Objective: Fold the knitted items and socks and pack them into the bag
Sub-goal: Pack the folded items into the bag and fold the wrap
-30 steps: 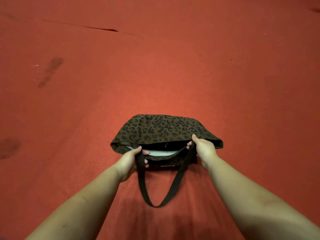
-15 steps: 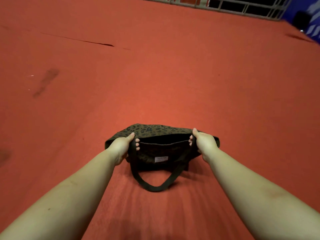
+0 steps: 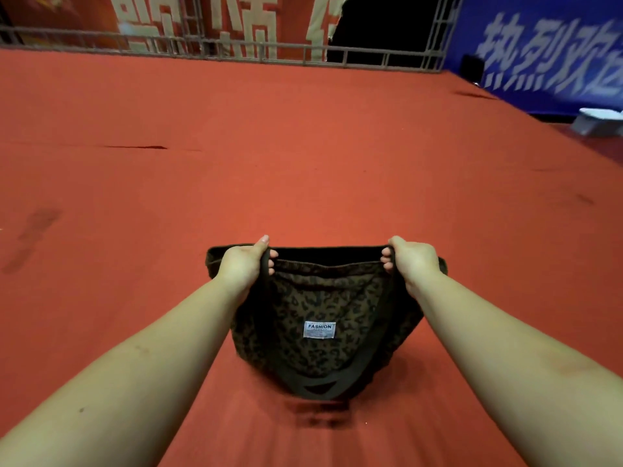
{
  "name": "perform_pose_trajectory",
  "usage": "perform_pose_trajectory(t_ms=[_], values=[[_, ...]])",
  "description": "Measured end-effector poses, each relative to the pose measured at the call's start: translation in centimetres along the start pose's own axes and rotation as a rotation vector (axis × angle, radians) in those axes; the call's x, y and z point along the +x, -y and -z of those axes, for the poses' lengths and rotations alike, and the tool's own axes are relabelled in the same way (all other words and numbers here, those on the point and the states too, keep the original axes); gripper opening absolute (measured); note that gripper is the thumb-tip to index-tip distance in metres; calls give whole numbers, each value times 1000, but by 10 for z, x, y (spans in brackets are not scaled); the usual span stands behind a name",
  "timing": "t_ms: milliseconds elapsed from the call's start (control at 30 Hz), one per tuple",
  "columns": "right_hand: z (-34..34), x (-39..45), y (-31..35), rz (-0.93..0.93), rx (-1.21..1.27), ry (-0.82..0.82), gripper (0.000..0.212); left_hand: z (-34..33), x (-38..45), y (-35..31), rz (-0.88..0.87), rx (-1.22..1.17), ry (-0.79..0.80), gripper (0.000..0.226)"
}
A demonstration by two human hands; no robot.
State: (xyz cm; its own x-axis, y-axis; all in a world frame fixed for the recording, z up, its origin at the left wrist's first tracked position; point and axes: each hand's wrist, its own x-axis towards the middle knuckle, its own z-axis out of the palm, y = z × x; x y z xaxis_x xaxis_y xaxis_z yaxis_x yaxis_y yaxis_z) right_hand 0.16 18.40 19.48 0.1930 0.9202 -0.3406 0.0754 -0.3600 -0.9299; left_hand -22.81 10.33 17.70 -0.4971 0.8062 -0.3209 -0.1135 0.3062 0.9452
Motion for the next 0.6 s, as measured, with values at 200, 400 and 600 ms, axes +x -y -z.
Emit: perform_pose_trajectory(t_ms=[200, 400, 600], values=[[103, 6, -3, 20, 20, -117, 33, -85, -41, -21, -28, 34, 133, 40], [233, 21, -26, 2, 77, -203, 31, -200, -93, -7, -32, 69, 236, 39], [399, 26, -54, 12, 93, -348, 32, -350, -160, 14, -16, 59, 411, 39]])
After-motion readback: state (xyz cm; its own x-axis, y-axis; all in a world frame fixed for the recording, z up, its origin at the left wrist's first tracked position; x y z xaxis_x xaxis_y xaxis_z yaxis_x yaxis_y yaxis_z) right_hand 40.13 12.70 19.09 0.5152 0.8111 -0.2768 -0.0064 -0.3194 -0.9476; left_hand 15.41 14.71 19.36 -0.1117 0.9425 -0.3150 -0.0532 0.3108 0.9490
